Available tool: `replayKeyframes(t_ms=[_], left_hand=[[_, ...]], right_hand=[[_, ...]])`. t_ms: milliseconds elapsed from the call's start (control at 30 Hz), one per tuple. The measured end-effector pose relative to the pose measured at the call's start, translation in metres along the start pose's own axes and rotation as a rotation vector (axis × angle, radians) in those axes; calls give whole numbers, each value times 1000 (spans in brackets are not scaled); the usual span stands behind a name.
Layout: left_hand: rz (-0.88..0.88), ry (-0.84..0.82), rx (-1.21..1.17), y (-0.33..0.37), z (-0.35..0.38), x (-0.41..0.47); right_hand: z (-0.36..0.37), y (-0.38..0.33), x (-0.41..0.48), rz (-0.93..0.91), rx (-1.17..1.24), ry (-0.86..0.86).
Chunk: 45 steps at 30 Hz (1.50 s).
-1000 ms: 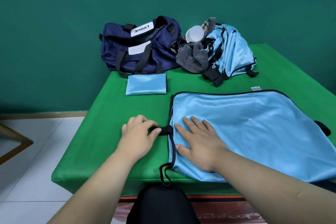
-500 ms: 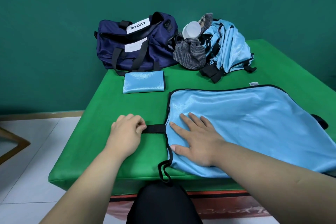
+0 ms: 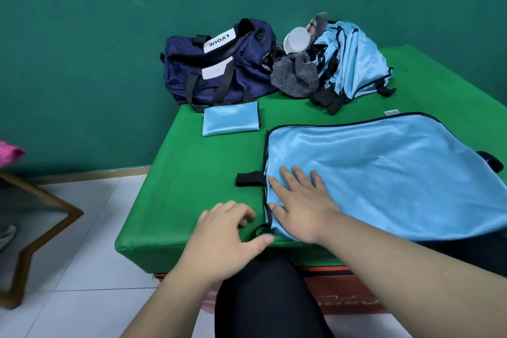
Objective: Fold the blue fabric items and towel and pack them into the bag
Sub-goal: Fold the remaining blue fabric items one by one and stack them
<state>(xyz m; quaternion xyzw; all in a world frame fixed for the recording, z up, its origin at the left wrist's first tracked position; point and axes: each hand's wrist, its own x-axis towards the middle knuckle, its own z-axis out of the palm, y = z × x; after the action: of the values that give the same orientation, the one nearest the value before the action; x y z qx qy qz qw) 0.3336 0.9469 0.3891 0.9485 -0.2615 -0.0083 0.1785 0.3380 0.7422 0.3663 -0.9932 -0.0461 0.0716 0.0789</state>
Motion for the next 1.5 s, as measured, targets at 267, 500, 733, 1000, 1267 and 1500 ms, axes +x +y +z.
replayKeyframes(t_ms=[267, 500, 733, 1000, 1267, 1500], left_hand=[[340, 137, 317, -9, -8, 6], [721, 184, 458, -46, -3, 6], [657, 201, 277, -54, 11, -5], [248, 222, 85, -45, 21, -1], [294, -129, 298, -61, 8, 33], [244, -215, 394, -77, 6, 36]], right_hand=[[0, 2, -1, -10, 21, -6], [3, 0, -2, -44, -38, -8], [3, 1, -1, -77, -70, -4], [5, 1, 1, -78, -64, -13], [5, 1, 2, -75, -67, -29], [6, 2, 3, -79, -58, -30]])
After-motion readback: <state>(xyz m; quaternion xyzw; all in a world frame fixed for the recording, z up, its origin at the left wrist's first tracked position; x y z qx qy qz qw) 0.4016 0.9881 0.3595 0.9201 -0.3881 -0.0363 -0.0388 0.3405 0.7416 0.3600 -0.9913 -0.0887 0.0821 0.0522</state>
